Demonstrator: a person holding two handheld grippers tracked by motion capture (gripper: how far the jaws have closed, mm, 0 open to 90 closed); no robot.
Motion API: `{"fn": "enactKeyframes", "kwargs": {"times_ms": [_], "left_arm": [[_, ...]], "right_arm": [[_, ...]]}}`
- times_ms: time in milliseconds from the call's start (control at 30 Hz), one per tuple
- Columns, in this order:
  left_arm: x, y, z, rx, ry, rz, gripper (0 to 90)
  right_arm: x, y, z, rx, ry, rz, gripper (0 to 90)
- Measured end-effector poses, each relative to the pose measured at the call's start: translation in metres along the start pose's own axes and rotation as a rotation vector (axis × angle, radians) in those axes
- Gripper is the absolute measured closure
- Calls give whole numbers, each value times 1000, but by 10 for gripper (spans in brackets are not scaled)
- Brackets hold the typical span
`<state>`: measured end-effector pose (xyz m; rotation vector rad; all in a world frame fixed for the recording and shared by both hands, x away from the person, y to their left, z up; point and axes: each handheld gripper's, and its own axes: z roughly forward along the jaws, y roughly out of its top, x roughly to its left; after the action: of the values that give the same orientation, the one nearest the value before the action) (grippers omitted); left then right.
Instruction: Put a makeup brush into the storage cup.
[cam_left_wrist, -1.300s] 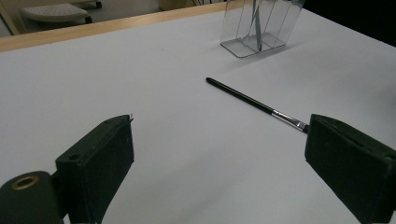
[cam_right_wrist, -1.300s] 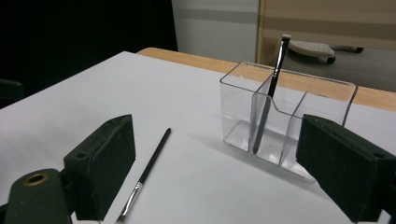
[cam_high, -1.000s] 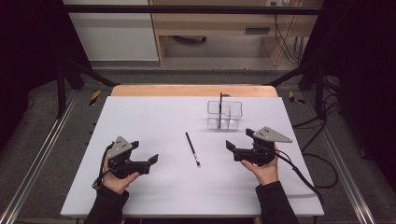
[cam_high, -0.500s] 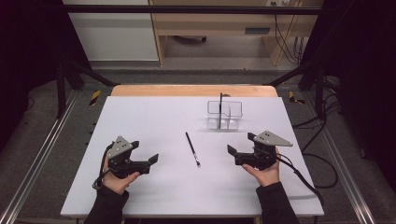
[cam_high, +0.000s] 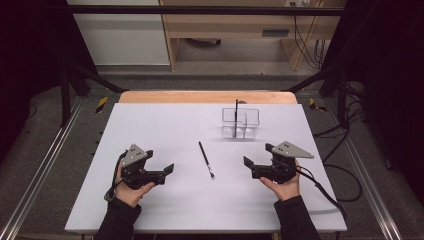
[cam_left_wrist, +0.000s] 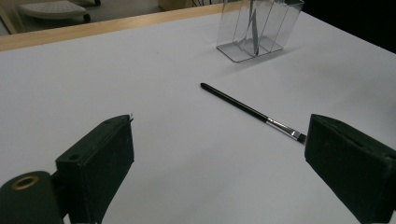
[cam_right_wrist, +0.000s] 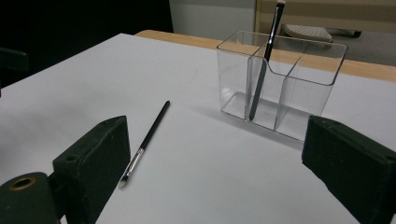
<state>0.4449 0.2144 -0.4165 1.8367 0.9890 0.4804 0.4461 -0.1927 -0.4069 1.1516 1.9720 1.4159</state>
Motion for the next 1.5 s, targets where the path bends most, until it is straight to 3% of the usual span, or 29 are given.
{"fn": "enactKeyframes", "kwargs": {"times_ms": [733,1167,1500], "left_arm": [[-20,14,31,35,-10,-1,77],[-43,21,66,73,-31,32,79],[-53,19,94,121,-32,21,98]], "right_arm": [[-4,-1,-2,2,-12,12,87],[-6,0,-4,-6,-20,11,86],[-6,0,-4,-8,-24,12,86]]}}
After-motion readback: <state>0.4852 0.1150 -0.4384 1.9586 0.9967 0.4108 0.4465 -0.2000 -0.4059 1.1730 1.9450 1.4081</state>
